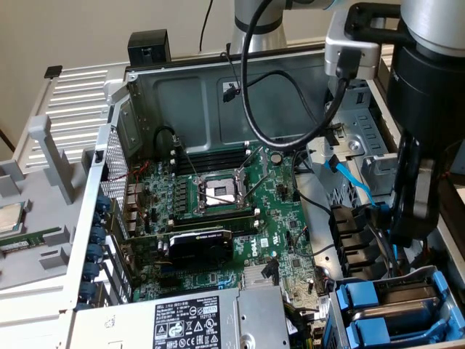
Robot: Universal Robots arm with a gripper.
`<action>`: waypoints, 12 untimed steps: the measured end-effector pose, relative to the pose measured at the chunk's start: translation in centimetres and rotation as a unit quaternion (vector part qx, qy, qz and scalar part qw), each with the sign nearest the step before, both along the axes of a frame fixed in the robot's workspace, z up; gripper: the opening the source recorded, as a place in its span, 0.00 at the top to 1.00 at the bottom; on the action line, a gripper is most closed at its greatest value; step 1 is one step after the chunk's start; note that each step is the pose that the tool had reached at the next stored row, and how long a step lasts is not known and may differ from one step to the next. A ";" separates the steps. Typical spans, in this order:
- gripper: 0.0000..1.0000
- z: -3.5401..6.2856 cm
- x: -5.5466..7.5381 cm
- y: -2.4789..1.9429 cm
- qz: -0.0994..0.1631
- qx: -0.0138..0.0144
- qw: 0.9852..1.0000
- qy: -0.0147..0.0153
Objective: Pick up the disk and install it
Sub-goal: 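Insert the first disk wire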
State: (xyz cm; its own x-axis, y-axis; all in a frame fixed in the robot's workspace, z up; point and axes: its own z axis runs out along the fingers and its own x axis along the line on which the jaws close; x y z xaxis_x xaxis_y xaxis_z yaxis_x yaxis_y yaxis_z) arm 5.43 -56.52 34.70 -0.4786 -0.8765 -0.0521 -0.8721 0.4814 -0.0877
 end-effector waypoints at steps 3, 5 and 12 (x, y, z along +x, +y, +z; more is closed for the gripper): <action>0.65 0.01 -0.1 0.35 0.000 -0.002 1.000 -0.003; 0.65 0.01 -0.1 0.52 0.000 -0.005 1.000 -0.006; 0.65 0.02 -0.6 1.14 0.000 -0.021 1.000 -0.018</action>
State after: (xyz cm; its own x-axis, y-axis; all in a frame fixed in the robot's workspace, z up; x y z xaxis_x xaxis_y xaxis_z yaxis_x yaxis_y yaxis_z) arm 4.87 -55.39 34.72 -0.4770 -0.8783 -0.0323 -0.8682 0.4765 -0.1384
